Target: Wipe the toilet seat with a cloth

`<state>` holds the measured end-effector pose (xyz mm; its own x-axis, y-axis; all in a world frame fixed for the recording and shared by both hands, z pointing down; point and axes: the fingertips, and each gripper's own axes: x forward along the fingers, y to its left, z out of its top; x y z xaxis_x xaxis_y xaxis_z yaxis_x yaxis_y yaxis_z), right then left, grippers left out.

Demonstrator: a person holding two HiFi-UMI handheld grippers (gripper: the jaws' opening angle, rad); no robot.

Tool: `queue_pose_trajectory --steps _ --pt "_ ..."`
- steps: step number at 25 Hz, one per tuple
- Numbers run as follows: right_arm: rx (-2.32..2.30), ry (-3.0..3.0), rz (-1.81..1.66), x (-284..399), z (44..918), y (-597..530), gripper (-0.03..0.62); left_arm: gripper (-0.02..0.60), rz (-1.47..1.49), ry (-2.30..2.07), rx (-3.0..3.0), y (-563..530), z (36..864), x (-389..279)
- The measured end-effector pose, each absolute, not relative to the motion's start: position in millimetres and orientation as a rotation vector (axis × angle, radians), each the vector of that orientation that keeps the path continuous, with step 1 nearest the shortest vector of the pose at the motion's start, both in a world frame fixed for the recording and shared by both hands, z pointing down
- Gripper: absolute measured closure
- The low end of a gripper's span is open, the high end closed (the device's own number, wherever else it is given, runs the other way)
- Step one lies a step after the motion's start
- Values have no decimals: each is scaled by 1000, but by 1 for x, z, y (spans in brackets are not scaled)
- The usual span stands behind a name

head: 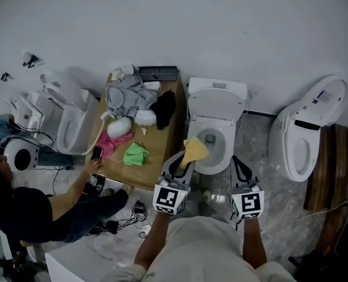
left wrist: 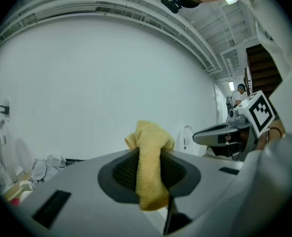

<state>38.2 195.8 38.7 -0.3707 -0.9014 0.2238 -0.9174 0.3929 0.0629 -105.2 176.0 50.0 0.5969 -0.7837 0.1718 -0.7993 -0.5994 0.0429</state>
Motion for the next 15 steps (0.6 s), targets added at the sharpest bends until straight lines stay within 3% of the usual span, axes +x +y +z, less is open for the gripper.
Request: queue_pose_trajectory --steps 15 --pt "1676 -2184 304 28 132 122 586 479 345 -1093 2660 81 152 -114"
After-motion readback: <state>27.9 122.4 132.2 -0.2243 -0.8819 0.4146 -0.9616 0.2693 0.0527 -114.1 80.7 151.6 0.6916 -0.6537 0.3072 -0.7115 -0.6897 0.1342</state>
